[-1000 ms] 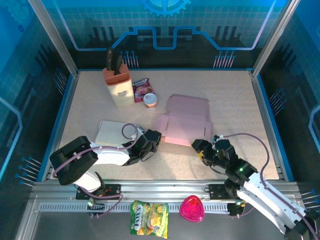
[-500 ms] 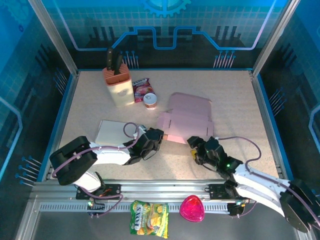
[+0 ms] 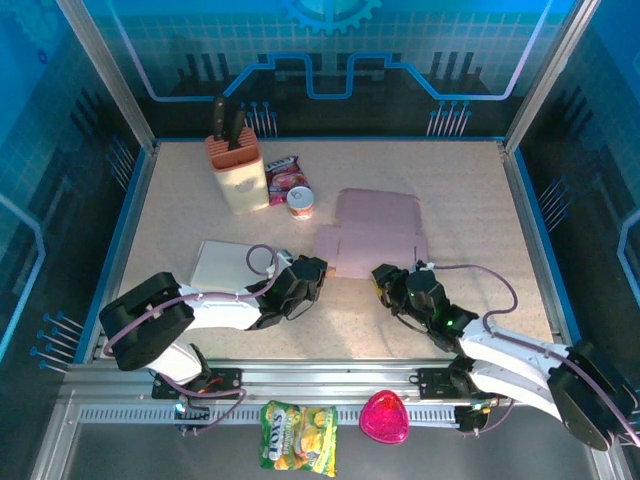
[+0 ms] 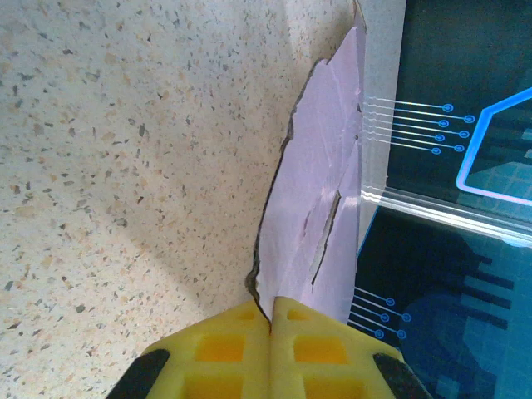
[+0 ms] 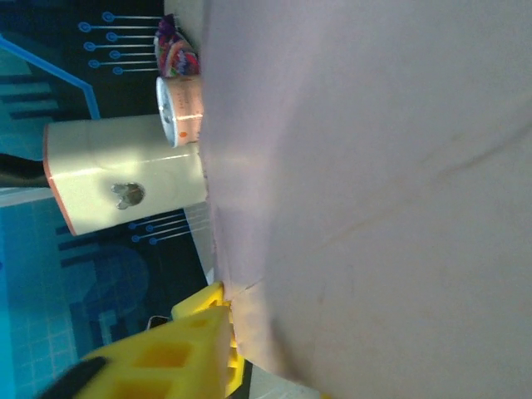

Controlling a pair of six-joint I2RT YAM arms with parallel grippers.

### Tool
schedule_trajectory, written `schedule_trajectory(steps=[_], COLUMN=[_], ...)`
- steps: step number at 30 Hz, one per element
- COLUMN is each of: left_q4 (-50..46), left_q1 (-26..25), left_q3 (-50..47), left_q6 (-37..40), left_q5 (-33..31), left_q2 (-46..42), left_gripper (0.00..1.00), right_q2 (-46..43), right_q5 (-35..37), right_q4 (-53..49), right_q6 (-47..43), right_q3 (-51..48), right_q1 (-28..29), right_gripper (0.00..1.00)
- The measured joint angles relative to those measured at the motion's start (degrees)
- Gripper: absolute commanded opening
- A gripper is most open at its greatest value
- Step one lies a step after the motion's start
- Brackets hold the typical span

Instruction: Fold the paper box

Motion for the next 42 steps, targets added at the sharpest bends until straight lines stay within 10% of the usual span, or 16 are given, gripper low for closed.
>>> schedule_trajectory(steps=[7, 13, 24, 32, 42], left_q4=[1.6, -0.6, -20.9, -18.6, -8.2], left_q1=[-0.3, -0.3, -4.9, -11.8, -9.9], left_q3=[0.0, 0.7, 10.4, 10.1, 11.6], left_q6=[0.2, 7.4, 55.4, 89.9, 113.3], left_q5=[0.3, 1.6, -1.1, -11.9, -25.6], left_q2=[0.0, -3.0, -19.0, -15.8, -4.5], left_gripper=[0.00, 0.51, 0.78, 0.83, 0.89], right_q2=[-2.7, -3.6, 0.9, 3.3, 1.8], right_q5=[-2.5, -7.5, -27.3, -37.1, -41.6], right_q4=[-2.8, -9.4, -25.4, -34.7, -40.7], right_q6=[-0.1, -2.1, -11.8, -17.0, -19.9], right_q3=[1.5, 6.6, 27.6, 35.4, 36.9], right_q1=[-4.0, -10.1, -27.0, -29.9, -30.7], right_gripper=[0.00, 0.00, 0.00, 0.00, 0.00])
